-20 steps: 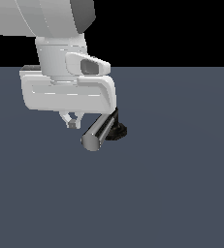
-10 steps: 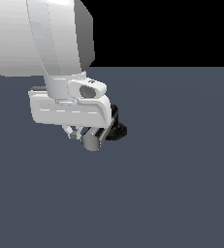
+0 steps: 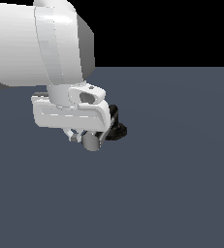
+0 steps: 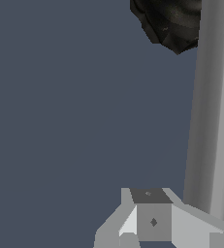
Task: Turn on the faucet by rotating a designated handle.
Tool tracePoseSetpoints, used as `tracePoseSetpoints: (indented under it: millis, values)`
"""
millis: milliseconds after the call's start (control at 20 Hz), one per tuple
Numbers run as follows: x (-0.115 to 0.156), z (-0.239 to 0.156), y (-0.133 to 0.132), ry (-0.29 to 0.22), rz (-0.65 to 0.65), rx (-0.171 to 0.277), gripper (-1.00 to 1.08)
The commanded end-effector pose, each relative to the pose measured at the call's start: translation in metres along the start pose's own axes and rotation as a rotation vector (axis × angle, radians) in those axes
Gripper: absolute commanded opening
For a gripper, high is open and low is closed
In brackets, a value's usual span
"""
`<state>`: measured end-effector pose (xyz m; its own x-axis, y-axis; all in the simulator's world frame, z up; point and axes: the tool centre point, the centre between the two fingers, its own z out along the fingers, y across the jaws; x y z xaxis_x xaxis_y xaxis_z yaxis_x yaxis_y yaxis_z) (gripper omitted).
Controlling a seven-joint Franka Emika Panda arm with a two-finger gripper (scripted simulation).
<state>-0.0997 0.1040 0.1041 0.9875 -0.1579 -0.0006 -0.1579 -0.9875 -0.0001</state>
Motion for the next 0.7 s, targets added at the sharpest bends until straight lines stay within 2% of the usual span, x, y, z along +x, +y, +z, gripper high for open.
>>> tracePoseSetpoints:
  millis: [0,250,650]
  values:
    - [0.000,-0.001,0.000,0.001,0.000,0.000,-1.00]
    - [0.000,-0.001,0.000,0.001,0.000,0.000,-1.00]
    - [0.003,-0.001,0.039,0.001,0.000,0.000,-1.00]
